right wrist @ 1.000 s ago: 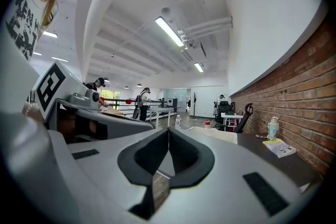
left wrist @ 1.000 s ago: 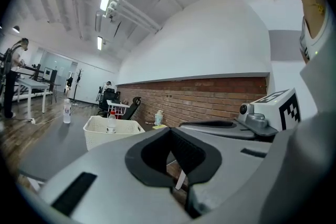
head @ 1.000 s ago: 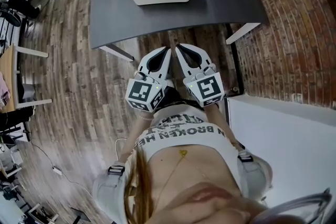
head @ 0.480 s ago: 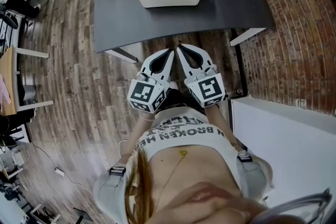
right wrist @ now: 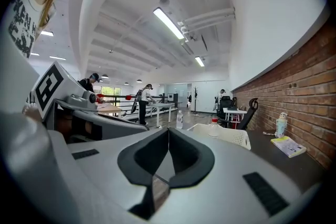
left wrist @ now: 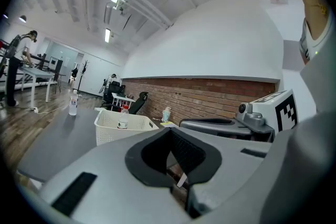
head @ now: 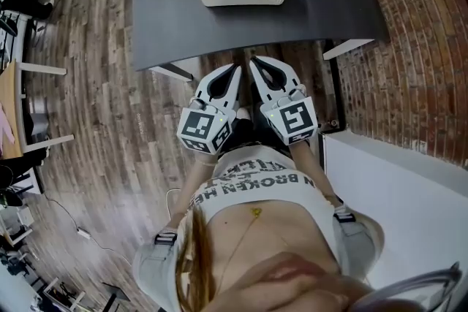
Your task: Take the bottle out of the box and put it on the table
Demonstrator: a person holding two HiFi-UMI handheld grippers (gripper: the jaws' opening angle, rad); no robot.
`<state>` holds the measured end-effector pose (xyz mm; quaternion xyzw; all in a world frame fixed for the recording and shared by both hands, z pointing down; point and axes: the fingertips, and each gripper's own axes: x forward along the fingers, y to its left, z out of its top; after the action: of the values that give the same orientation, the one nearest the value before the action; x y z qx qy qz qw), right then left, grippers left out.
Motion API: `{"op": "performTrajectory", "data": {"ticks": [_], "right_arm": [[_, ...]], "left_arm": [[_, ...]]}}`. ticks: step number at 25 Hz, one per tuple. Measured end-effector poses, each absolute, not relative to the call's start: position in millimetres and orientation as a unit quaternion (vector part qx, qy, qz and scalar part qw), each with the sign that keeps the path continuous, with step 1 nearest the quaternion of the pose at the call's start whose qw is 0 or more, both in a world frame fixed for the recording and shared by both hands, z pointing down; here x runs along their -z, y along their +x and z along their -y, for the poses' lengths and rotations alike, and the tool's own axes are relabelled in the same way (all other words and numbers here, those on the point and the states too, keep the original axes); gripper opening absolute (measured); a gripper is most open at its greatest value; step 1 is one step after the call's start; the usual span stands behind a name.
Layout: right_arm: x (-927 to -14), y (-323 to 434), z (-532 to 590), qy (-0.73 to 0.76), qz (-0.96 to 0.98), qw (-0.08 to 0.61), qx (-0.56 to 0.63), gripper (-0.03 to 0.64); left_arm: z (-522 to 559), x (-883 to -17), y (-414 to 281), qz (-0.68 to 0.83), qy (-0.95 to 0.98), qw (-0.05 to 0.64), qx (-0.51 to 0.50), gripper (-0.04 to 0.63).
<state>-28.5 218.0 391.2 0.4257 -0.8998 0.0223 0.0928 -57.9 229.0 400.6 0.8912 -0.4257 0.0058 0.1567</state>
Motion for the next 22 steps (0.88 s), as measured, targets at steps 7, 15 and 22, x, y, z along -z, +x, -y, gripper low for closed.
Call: {"op": "performTrajectory", "data": {"ticks": [7, 15, 22], "right_arm": [[-387.8, -32.5, -170.3, 0.412, 0.907, 0.085, -0.018, 0.009], [-380.4, -33.1, -100.9, 0.381, 0.922, 0.073, -0.005, 0.009], [-374.3, -26.6, -51.7, 0.361, 0.93, 0.072, -0.001, 0.009]], "left_arm": [[-185.5, -400.9, -62.4, 0.44, 0.884, 0.154, -0.005, 0.005], [-112.2, -393.5, -54.8, 0.454, 0.879, 0.147, -0.005, 0.005], [-62.2, -389.0, -41.1, 0.463, 0.874, 0.146, -0.004, 0.005]]}}
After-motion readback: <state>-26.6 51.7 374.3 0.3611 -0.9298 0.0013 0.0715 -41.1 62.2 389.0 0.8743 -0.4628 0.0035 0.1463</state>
